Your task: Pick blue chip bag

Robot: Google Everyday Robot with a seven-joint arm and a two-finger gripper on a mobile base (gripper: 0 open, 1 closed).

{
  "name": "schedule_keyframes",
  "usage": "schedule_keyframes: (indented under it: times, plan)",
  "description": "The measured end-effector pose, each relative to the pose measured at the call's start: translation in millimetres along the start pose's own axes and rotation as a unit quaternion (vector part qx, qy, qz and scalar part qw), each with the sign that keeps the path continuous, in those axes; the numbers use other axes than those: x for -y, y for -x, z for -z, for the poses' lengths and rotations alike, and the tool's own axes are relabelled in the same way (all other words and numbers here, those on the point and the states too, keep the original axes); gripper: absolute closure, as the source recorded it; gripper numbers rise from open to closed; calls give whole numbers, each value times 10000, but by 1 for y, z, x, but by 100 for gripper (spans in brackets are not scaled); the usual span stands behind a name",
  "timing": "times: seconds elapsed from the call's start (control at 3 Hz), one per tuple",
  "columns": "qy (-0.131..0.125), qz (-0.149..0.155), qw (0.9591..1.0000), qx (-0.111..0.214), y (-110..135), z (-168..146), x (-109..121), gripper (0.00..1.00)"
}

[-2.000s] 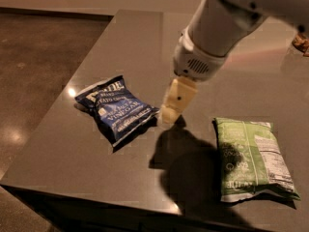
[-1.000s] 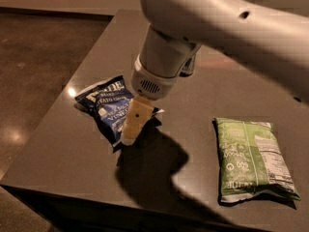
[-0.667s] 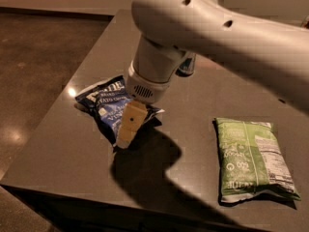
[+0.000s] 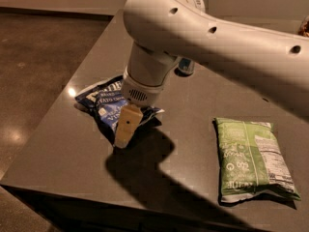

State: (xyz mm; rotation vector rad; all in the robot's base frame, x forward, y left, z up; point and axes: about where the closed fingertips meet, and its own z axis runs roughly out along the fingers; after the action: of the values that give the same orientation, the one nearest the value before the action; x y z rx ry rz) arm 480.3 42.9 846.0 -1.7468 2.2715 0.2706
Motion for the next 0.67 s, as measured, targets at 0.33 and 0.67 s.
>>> schedule_keyframes:
  times: [0.33,0.67]
  plan:
    - [19,27,10000,38,1,1,0,36]
    - [20,18,9999,105,0,8,2,59]
